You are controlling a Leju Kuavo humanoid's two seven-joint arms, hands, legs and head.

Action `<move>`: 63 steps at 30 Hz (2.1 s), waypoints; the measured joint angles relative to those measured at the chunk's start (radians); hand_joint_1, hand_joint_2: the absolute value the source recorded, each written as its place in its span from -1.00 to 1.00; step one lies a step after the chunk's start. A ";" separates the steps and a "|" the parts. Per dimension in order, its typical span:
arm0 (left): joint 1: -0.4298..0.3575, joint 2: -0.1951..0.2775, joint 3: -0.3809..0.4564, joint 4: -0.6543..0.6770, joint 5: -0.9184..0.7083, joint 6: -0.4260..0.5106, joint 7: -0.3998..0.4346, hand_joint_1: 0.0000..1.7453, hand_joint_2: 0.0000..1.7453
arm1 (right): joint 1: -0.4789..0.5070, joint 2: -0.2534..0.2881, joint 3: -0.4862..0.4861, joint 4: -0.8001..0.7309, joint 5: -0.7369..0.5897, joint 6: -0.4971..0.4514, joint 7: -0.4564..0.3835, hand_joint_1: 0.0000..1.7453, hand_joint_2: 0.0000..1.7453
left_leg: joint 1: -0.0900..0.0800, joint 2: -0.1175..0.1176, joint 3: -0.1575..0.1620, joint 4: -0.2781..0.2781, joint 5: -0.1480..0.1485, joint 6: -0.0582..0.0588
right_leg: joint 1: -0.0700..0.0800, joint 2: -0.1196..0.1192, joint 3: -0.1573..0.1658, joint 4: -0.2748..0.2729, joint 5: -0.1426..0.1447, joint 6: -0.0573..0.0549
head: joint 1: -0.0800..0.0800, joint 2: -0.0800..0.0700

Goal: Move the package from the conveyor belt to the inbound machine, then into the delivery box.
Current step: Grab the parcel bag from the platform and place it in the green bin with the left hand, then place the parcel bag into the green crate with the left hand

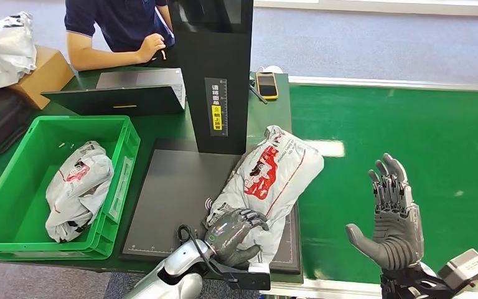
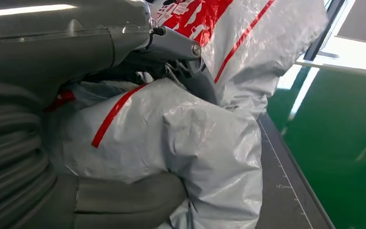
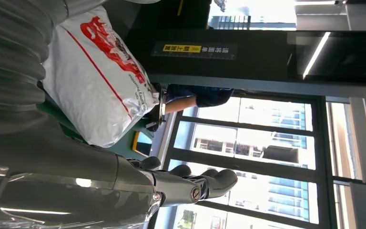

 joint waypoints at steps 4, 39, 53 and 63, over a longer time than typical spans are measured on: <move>-0.004 0.000 0.000 -0.003 0.002 -0.008 0.000 1.00 1.00 | 0.012 0.000 -0.002 -0.016 -0.003 -0.001 -0.002 -1.00 1.00 | 0.000 0.000 0.000 0.000 0.000 0.000 | 0.000 0.000 0.000 0.000 0.000 0.000 | 0.000 0.000; 0.278 0.071 0.182 -0.650 -0.159 0.534 -0.050 1.00 1.00 | 0.098 0.045 -0.066 -0.123 -0.026 -0.041 0.005 -1.00 1.00 | 0.000 0.000 -0.007 0.000 0.000 0.000 | 0.000 0.000 -0.007 0.000 0.000 0.000 | 0.000 0.000; 0.419 -0.100 0.630 -0.996 -0.040 0.536 -0.447 1.00 1.00 | 0.096 0.049 -0.054 -0.109 -0.027 -0.083 -0.005 -1.00 1.00 | 0.000 0.000 -0.007 0.000 0.000 0.000 | 0.000 0.000 -0.007 0.000 0.000 0.000 | 0.000 0.000; 0.422 -0.088 0.798 -1.093 -0.003 0.533 -0.308 1.00 1.00 | 0.166 0.061 -0.055 -0.141 -0.029 -0.047 -0.021 -1.00 1.00 | 0.000 0.000 -0.007 -0.001 0.000 0.000 | 0.000 0.000 -0.008 0.000 -0.001 -0.001 | 0.000 0.000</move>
